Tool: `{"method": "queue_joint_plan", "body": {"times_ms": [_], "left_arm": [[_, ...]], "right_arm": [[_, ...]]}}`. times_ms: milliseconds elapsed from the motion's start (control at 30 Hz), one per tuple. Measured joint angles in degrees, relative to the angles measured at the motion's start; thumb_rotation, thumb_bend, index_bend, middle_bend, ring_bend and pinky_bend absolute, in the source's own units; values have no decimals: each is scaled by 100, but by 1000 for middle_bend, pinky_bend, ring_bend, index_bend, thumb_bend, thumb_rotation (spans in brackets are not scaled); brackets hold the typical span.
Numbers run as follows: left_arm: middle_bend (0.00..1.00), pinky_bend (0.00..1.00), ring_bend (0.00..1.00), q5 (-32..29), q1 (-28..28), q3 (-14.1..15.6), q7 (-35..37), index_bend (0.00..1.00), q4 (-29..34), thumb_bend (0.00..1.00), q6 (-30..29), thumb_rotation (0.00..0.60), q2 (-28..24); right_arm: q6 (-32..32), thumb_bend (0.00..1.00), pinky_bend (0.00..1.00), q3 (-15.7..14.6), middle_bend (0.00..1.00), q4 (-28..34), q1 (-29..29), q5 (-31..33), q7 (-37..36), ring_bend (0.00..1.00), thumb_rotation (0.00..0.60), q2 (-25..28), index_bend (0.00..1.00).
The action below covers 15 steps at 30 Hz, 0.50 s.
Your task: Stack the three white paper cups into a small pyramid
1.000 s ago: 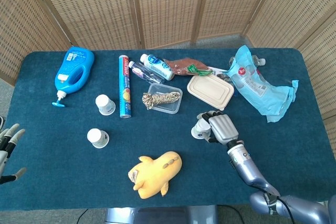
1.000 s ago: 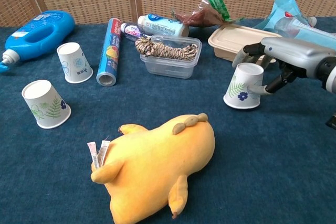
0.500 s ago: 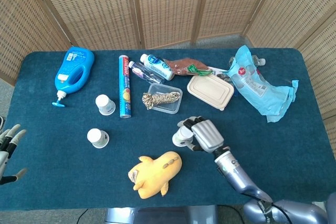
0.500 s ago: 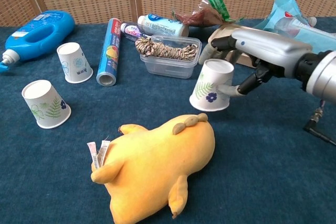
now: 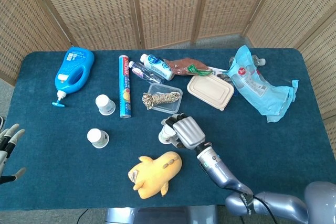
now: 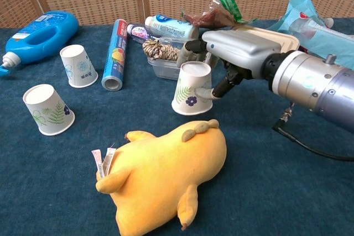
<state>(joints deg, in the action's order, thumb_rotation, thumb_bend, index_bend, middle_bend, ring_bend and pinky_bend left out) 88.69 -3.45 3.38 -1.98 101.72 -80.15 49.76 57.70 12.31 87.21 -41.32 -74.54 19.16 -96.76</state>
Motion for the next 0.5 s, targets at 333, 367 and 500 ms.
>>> {"method": "queue_joint_plan", "body": {"times_ms": [333,367,500], "left_arm": [[0,0,0,-48,-23,-7,-20,0,2,245,50,600,11],[0,0,0,-47,-24,-6,-27,0,1,245,52,600,14],[0,0,0,-50,-34,2,-67,0,4,245,83,600,33]], "right_arm": [[0,416,339,-19,390,-350,-197,-27,339,273,600,-185,300],[13,417,339,-21,391,-356,-201,-12,367,273,600,-210,300],[59,414,339,-23,390,-363,-236,25,518,273,600,-307,300]]}}
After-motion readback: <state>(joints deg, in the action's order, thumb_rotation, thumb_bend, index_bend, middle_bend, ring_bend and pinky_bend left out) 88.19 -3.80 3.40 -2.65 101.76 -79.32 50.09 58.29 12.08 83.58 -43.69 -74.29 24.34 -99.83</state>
